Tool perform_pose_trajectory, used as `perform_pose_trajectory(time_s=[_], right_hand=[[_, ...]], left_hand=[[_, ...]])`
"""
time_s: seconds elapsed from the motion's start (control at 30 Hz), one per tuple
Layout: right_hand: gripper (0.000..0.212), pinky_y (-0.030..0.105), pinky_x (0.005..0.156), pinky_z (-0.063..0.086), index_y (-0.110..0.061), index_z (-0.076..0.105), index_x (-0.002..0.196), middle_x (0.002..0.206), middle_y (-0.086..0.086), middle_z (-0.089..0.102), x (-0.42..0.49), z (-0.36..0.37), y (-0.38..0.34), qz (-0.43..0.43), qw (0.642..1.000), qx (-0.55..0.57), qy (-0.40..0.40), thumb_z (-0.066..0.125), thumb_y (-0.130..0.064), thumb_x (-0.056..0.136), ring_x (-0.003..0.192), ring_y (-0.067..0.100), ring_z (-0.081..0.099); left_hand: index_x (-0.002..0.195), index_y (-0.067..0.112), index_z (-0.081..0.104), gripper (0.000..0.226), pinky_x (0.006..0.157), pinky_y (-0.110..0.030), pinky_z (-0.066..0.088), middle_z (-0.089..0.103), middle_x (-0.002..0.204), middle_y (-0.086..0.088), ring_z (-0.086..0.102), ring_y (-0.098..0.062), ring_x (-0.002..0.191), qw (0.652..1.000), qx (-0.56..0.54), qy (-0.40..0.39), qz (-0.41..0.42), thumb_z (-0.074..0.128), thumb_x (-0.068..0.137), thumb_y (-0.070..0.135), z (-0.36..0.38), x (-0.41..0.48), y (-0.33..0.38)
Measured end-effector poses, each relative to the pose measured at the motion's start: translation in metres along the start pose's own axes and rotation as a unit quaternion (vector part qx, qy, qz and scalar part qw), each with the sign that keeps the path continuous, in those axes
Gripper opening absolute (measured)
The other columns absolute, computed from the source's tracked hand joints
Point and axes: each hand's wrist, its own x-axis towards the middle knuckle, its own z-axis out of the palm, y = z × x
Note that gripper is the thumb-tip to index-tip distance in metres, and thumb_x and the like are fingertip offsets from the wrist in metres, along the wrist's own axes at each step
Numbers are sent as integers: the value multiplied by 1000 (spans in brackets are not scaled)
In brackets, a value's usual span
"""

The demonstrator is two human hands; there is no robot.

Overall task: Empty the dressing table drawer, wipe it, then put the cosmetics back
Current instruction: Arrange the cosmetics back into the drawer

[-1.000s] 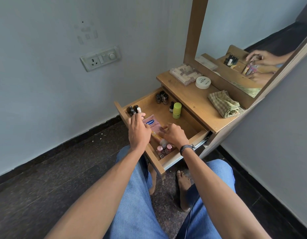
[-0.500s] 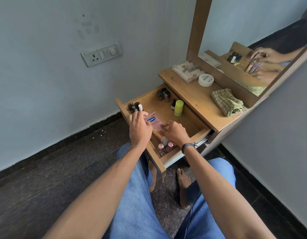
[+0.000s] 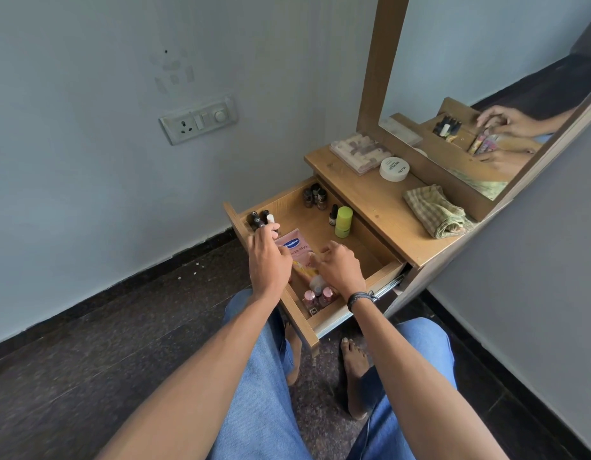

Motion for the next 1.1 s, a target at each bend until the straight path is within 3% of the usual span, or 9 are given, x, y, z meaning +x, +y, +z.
perform_pose_trajectory(time_s=[0.1,0.27,0.4,0.6,0.7,0.77,0.9,1.0,1.1], right_hand=[[37,33,77,55,-14,67,108,106,1,65,-3,-3,-1,-8,999,12,33,68,-48,94,74,6,60],[14,24,73,54,-15,69,102,105,-1,68,-11,-8,-3,-12,994,67,81,63,-27,97,77,4,65],[9,28,81,58,-21,70,98,102,-7,69,-13,-10,-2,-22,987,112,112,62,-17,95,91,7,65],[12,24,79,58,-22,70,96,100,-8,70,-4,-48,-8,-107,979,89,152,63,-13,97,86,0,63],[11,32,71,57,-14,70,96,94,0,67,25,-89,-19,-146,963,23,227,58,-14,98,79,14,64],[13,37,77,53,-9,69,101,104,9,66,52,-123,-24,-130,954,-31,269,58,-14,95,92,27,62],[45,48,104,42,-12,57,135,139,17,49,104,-169,-17,-44,972,-106,206,60,-19,91,129,40,43],[51,49,106,40,-11,52,140,148,16,40,125,-177,-9,3,979,-157,132,63,-30,94,137,40,36],[49,50,101,44,-12,53,138,148,15,40,131,-176,-7,12,975,-189,112,64,-33,95,136,39,37]], left_hand=[[113,14,55,35,84,-33,56,61,123,-5,51,-20,122,1000,-5,-1,1,64,84,-2,0,1,0],[111,16,54,33,85,-34,58,60,128,-7,51,-20,126,1000,6,-12,1,65,85,0,-1,1,1],[115,18,54,37,83,-27,57,59,129,-5,51,-17,124,1000,10,-19,6,67,85,2,1,0,0],[118,21,55,44,86,-32,52,62,114,3,49,-16,105,985,135,-48,99,71,78,12,8,0,-6],[117,21,57,43,85,-34,49,63,112,2,49,-19,102,972,191,-51,126,69,76,16,11,0,-8],[117,22,57,43,85,-36,47,62,112,2,49,-20,102,967,212,-61,126,67,75,18,12,1,-8],[116,22,57,43,82,-35,48,63,111,2,50,-20,101,964,229,-72,118,68,74,18,11,1,-6],[113,23,56,43,81,-35,48,61,108,3,49,-20,101,963,232,-76,113,70,73,17,10,1,-5],[115,23,56,43,82,-34,47,60,109,4,49,-19,102,962,237,-83,110,69,74,18,10,1,-5]])
